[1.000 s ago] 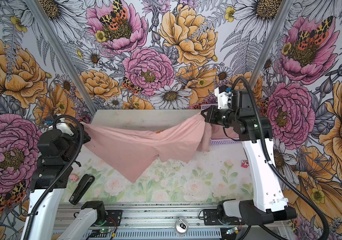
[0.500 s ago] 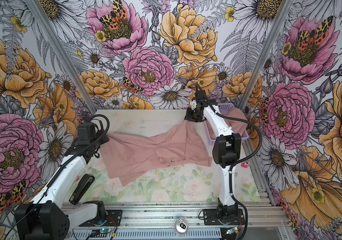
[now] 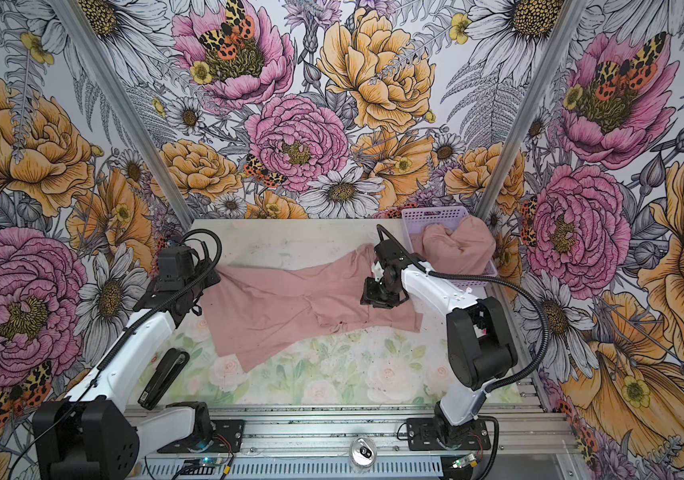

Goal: Fold and stack the mixed laundry pile

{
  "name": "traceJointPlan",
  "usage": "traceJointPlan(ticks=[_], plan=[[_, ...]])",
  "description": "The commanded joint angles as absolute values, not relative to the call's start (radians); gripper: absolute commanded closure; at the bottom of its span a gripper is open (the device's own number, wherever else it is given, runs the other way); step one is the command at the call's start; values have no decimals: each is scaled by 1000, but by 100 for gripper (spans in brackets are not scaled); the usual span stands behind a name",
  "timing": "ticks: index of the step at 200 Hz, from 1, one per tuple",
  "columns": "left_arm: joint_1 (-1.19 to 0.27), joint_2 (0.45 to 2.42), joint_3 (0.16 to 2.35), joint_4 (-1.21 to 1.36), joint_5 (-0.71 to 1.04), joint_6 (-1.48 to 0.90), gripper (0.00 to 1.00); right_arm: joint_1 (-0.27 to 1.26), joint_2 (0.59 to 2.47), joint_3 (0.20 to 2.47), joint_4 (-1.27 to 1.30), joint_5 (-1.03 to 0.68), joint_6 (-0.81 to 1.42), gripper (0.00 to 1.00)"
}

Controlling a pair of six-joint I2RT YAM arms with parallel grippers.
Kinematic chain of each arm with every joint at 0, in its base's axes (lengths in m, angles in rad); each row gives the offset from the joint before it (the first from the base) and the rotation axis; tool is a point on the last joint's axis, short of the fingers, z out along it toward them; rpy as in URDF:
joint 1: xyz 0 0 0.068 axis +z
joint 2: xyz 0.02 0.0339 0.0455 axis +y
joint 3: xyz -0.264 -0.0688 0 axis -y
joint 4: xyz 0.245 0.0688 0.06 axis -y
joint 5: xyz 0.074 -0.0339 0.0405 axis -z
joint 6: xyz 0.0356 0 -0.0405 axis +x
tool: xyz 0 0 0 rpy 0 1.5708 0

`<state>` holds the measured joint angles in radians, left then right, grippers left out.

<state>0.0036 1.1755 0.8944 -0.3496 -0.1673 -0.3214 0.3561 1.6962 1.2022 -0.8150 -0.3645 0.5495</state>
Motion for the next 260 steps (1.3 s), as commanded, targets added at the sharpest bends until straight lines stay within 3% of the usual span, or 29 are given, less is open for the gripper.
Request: traceJointPlan(ticks=[1,143,194,219,260], plan=[[-5,1159,890,-318,-164,-311,100,365,1658,1144,-695,-405,638,55],[-12,1130,877,-334,-172,-311,100,383,1687,1042,-628,-422,699,59],[-12,1125,879,-338,-173,-314,100,389,1694,1050,-609,-426,713,78],[-12,1119,877,-343,-173,-313,100,389,1681,1048,-611,-427,715,100],[-15,1102,887,-348,-159,-321,100,336,1601,1107,-649,-431,700,100]])
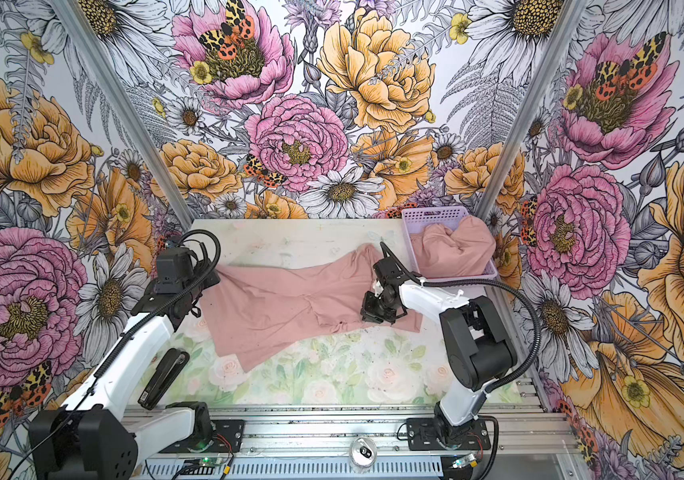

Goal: Fold and stack the mixed laundry pile

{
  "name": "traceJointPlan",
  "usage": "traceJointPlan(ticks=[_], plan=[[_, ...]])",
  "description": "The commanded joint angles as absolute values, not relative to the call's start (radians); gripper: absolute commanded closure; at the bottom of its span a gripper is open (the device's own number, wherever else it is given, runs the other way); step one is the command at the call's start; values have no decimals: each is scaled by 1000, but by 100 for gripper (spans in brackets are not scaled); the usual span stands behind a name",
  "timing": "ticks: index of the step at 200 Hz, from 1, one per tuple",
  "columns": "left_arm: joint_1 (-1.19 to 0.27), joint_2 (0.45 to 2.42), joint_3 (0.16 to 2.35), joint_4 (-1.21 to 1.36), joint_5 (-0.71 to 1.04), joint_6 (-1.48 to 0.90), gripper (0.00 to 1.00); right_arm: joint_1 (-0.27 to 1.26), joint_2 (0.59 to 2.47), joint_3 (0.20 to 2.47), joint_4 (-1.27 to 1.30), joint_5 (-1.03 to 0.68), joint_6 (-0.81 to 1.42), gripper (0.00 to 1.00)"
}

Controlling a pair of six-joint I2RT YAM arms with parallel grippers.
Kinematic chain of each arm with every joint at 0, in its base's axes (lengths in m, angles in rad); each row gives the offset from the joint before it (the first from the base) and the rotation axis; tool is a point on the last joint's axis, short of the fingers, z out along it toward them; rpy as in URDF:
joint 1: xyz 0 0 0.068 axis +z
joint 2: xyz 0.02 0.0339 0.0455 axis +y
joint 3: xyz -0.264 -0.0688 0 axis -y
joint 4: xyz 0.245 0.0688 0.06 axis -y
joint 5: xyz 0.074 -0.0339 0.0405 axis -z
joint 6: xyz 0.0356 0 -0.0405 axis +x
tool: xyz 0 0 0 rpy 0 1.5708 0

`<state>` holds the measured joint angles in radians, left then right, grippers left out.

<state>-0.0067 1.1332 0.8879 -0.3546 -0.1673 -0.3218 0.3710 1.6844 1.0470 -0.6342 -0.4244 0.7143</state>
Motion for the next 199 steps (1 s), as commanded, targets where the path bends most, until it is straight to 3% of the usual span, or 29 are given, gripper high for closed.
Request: traceJointPlan(ticks=[1,41,89,119,138,167,190,194,199], plan=[[-15,1103,888,-348,-159,-321,100,333,1599,1113,-651,-431,699,100],[-17,1205,1013,-303,-137,-287,100,192,1680,1467,-727,-456,611,100],[-17,1443,1332,-233,-100,-238,100,68,2036,2259,-851,-515,584,100],[-28,1428,1433,-219,-74,-220,100,14,2162,2681,-993,-585,601,100],[-56,1313,1339,-216,-63,-216,100,-1,2065,2583,-1035,-624,562,100],[-143,1055,1038,-264,-113,-240,100,5,1760,2112,-1018,-613,484,100],[-198,856,776,-370,-172,-407,100,3,1521,1727,-997,-605,485,100],[-202,825,737,-391,-177,-449,90,2,1488,1667,-997,-604,488,100],[-210,788,691,-417,-189,-506,66,0,1446,1595,-997,-597,493,100]])
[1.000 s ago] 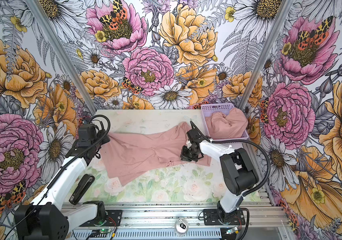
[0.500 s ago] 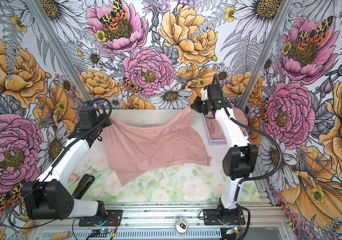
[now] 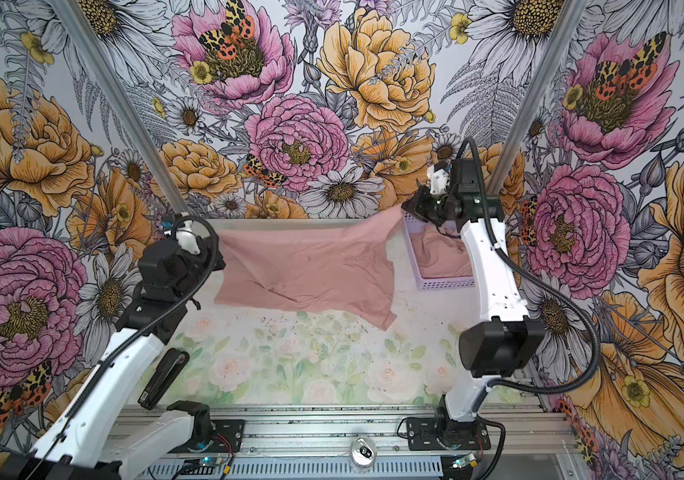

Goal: Fold and stack the mixed laundry pile

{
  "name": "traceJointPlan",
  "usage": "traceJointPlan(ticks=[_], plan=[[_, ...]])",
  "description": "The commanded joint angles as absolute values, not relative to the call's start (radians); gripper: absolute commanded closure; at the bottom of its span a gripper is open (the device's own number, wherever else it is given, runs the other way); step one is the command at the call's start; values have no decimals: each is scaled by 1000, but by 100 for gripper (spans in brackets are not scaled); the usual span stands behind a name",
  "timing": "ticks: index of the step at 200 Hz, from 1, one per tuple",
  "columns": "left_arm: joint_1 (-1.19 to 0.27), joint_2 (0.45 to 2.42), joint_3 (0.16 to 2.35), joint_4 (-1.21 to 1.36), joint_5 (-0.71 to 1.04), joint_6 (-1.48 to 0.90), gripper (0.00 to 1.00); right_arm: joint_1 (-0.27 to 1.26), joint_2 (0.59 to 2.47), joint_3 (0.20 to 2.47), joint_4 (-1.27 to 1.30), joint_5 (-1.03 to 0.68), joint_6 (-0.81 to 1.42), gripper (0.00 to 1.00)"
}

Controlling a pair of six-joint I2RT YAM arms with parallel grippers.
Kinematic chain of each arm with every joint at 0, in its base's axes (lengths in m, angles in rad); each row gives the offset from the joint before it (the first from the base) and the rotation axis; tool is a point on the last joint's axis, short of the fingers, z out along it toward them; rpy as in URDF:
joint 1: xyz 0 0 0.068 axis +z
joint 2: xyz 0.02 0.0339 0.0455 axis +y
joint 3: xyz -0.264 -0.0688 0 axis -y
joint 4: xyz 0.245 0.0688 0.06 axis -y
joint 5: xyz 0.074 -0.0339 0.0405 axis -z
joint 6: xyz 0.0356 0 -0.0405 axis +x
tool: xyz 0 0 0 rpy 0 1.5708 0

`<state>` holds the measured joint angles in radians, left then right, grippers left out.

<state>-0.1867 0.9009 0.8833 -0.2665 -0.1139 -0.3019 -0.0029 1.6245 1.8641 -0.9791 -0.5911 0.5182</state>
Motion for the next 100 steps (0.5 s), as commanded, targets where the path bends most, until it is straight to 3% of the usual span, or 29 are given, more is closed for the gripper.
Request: traceJointPlan(ticks=[1,6,11,25,47,74,100], plan=[[-211,780,685,-421,-190,-516,64,-1,1438,1581,-998,-596,494,100],[-219,743,638,-442,-191,-565,45,-3,1402,1512,-997,-587,503,100],[-226,709,606,-467,-196,-607,34,-7,1370,1441,-996,-581,512,100],[-255,641,556,-544,-254,-702,17,-13,1311,1288,-988,-563,528,100],[-273,616,559,-647,-286,-777,15,-17,1277,1126,-963,-533,532,100],[-309,695,624,-796,-312,-841,16,-16,1288,1087,-935,-500,537,100],[-335,791,629,-888,-294,-912,26,-16,1318,1117,-924,-472,534,100]])
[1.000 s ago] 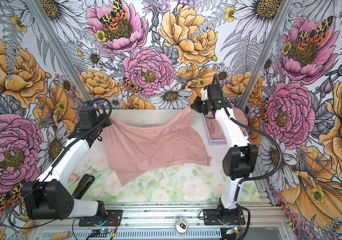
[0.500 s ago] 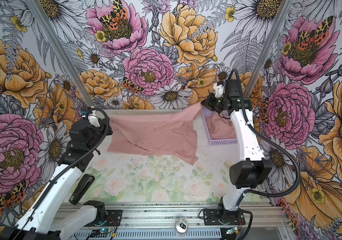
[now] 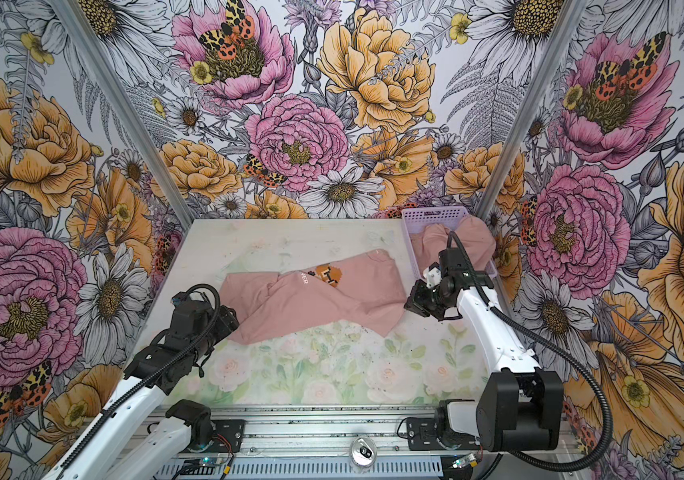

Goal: Fold and stack the mixed laundry pile

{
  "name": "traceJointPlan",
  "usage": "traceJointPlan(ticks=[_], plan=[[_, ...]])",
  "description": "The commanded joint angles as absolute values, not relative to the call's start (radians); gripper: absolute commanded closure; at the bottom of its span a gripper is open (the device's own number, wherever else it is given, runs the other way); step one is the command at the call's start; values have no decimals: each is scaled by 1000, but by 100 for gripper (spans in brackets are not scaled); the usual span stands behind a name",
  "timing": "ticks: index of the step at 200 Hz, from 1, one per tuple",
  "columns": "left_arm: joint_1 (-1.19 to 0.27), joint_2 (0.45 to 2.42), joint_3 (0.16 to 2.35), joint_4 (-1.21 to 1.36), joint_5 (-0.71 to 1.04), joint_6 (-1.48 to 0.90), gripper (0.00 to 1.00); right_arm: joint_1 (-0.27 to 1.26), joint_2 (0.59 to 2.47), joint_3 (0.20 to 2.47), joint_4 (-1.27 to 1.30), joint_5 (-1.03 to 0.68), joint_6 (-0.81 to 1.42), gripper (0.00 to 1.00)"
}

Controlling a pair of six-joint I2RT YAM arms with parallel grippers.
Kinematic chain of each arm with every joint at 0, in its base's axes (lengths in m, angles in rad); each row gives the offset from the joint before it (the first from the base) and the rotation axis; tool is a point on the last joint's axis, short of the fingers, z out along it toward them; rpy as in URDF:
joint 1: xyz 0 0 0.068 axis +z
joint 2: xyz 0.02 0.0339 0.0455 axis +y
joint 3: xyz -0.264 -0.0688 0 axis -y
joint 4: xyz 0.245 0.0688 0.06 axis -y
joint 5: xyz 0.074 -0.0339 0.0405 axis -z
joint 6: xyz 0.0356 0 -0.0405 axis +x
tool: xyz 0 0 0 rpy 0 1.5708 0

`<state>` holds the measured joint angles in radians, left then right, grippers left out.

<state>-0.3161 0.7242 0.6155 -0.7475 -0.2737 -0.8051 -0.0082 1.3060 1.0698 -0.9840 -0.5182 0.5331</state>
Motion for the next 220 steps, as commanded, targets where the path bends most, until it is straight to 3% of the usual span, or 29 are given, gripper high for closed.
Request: traceJointPlan(ticks=[1,19,45,82,116,135,154,170,220], plan=[[-335,797,628,-889,-293,-916,26,-15,1320,1118,-924,-470,533,100],[-331,895,612,-876,-284,-945,35,-19,1330,1136,-918,-444,532,100],[-263,1020,652,-796,-255,-877,37,-36,1336,1152,-914,-436,529,100],[-114,1194,724,-657,-125,-704,23,-93,1337,1146,-917,-437,518,100],[-136,1341,747,-603,-20,-625,13,-121,1342,1155,-916,-440,506,100],[-175,1356,739,-611,6,-611,22,-144,1345,1158,-917,-443,496,100],[-184,1348,735,-716,-20,-620,46,-175,1342,1161,-919,-446,484,100],[-197,1302,720,-808,-47,-649,60,-204,1342,1170,-928,-446,471,100],[-302,1156,655,-928,-29,-804,73,-262,1358,1198,-947,-422,442,100]])
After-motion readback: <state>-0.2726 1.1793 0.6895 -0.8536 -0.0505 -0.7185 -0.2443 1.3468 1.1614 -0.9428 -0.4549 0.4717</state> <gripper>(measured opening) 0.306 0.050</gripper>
